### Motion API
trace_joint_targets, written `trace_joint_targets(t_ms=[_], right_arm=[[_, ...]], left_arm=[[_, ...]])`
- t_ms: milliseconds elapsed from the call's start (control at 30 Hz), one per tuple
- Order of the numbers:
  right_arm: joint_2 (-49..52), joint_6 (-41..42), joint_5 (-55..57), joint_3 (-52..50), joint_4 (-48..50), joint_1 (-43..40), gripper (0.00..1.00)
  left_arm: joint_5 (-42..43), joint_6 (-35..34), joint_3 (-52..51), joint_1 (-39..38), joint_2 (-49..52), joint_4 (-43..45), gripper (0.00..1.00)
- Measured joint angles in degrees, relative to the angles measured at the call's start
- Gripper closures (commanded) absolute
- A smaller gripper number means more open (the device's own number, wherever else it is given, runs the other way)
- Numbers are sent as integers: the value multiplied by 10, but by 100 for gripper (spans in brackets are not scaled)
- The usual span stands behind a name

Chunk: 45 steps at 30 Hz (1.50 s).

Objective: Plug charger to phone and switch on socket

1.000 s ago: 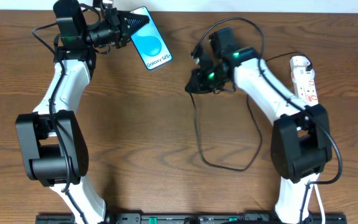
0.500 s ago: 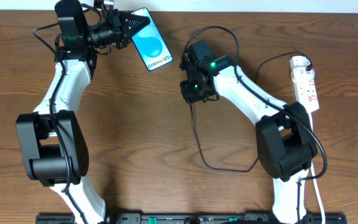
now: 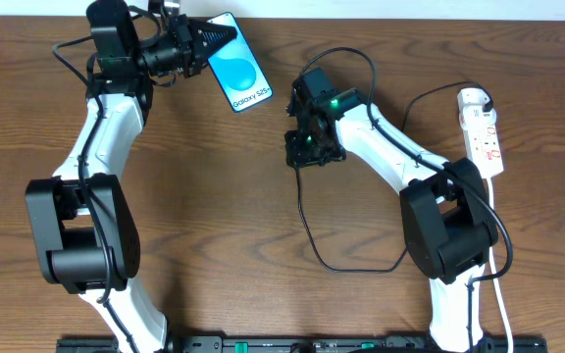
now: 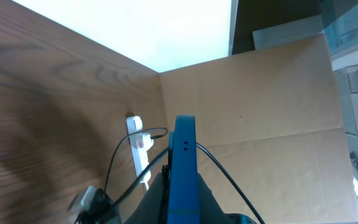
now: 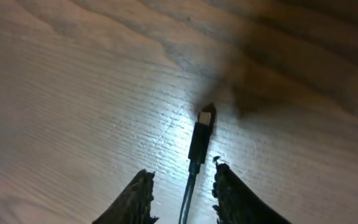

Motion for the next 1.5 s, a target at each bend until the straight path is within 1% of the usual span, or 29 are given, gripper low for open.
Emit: trace_joint_targets(t_ms=[100, 200, 400, 533, 733, 800, 833, 867, 1000, 1100, 1200, 1267, 1433, 1500], right_arm=[[0, 24, 0, 0, -7, 0, 78], [4, 37, -3, 0, -14, 0, 79], [24, 47, -24, 0, -18, 0, 80], [38, 49, -34, 0, -18, 0, 86], [41, 53, -41, 0, -18, 0, 89], [42, 54, -43, 0, -16, -1, 92], [43, 55, -43, 0, -16, -1, 98], [45, 56, -45, 0, -16, -1, 99], [50, 60, -47, 0, -15, -3, 99], [50, 56, -63, 0, 7, -9, 99], [50, 21, -119, 0, 34, -23, 99], [50, -21, -185, 0, 45, -39, 99], [40, -118, -355, 0, 43, -83, 99], [20, -146, -401, 0, 31, -99, 99]], left_arm=[[0, 2, 0, 0, 0, 0, 93], [0, 2, 0, 0, 0, 0, 93], [0, 4, 0, 0, 0, 0, 93], [0, 3, 0, 0, 0, 0, 93], [0, 4, 0, 0, 0, 0, 92], [0, 3, 0, 0, 0, 0, 93], [0, 4, 0, 0, 0, 0, 93], [0, 4, 0, 0, 0, 0, 93], [0, 3, 0, 0, 0, 0, 93], [0, 3, 0, 0, 0, 0, 92], [0, 4, 0, 0, 0, 0, 93], [3, 4, 0, 0, 0, 0, 93], [15, 3, 0, -2, 0, 0, 93], [15, 1, 0, -2, 0, 0, 93]])
